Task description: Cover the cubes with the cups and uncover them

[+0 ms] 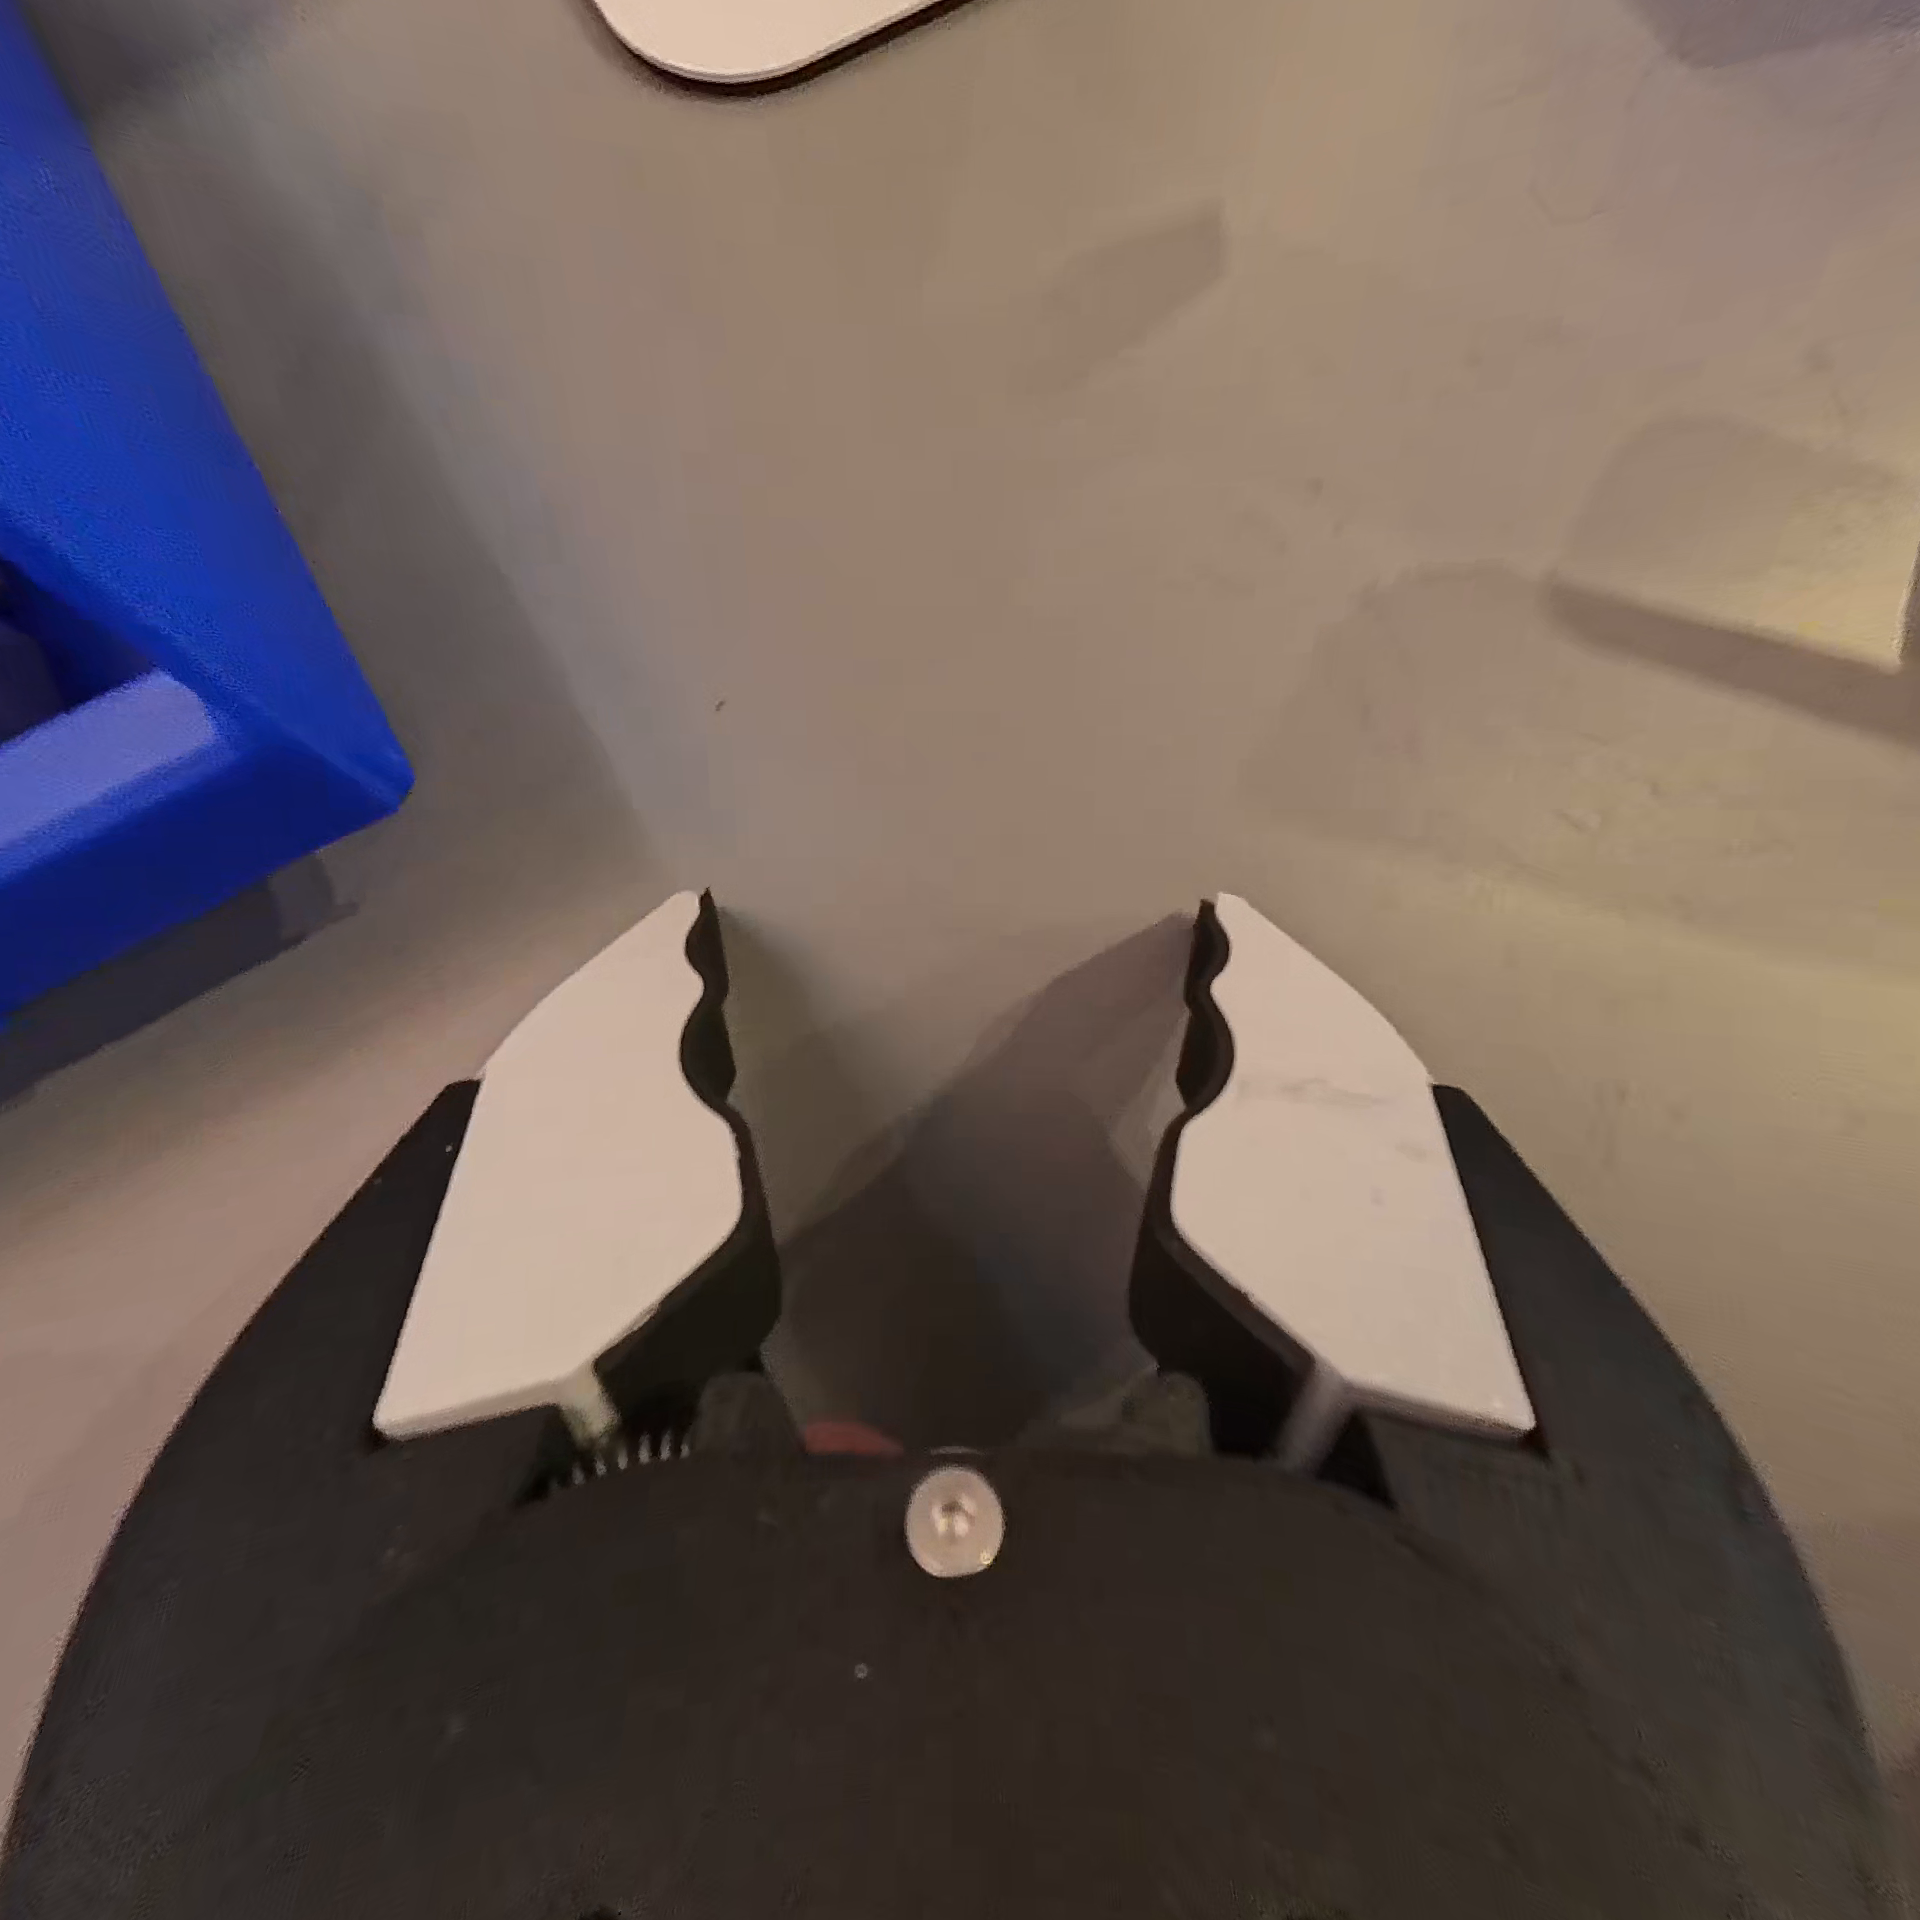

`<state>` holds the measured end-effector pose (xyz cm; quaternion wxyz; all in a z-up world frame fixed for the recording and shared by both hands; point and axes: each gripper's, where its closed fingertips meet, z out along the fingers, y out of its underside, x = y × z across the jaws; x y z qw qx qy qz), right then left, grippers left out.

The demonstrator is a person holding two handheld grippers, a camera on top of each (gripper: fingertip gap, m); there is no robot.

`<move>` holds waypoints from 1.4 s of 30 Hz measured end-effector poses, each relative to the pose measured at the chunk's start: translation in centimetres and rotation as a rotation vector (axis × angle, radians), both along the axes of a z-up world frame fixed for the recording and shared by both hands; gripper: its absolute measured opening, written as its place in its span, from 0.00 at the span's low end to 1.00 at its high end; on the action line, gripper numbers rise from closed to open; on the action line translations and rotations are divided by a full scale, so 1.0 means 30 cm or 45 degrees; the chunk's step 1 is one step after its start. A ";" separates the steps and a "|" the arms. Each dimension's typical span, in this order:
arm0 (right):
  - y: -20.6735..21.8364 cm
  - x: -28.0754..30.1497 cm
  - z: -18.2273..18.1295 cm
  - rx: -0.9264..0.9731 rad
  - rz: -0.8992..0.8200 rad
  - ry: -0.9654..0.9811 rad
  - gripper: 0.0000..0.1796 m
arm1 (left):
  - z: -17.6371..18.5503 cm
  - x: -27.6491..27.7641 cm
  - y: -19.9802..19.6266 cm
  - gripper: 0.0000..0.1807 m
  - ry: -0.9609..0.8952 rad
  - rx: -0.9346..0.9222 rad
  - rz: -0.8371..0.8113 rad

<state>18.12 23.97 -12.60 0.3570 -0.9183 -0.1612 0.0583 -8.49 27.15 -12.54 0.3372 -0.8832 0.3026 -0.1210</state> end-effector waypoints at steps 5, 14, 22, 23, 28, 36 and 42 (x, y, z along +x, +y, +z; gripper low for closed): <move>0.001 0.002 -0.001 0.003 -0.009 0.000 0.60 | 0.000 0.002 0.001 0.47 -0.001 0.000 -0.003; 0.000 0.003 -0.001 0.009 -0.006 0.003 0.60 | 0.000 0.002 0.002 0.47 0.001 0.001 0.000; -0.001 0.004 -0.001 0.012 -0.008 0.003 0.60 | 0.001 0.007 0.020 0.45 -0.002 0.003 0.053; -0.001 0.004 -0.001 0.012 -0.008 0.003 0.60 | 0.000 0.007 0.020 0.45 -0.001 0.004 0.053; -0.001 0.004 -0.001 0.012 -0.008 0.003 0.60 | 0.000 0.007 0.020 0.45 -0.001 0.006 0.052; -0.002 0.005 0.000 0.016 -0.005 0.003 0.60 | 0.011 0.018 0.001 0.47 -0.045 0.004 0.000; -0.005 0.006 0.001 0.021 -0.003 0.004 0.59 | 0.124 -0.077 -0.023 0.47 -0.039 0.195 -0.101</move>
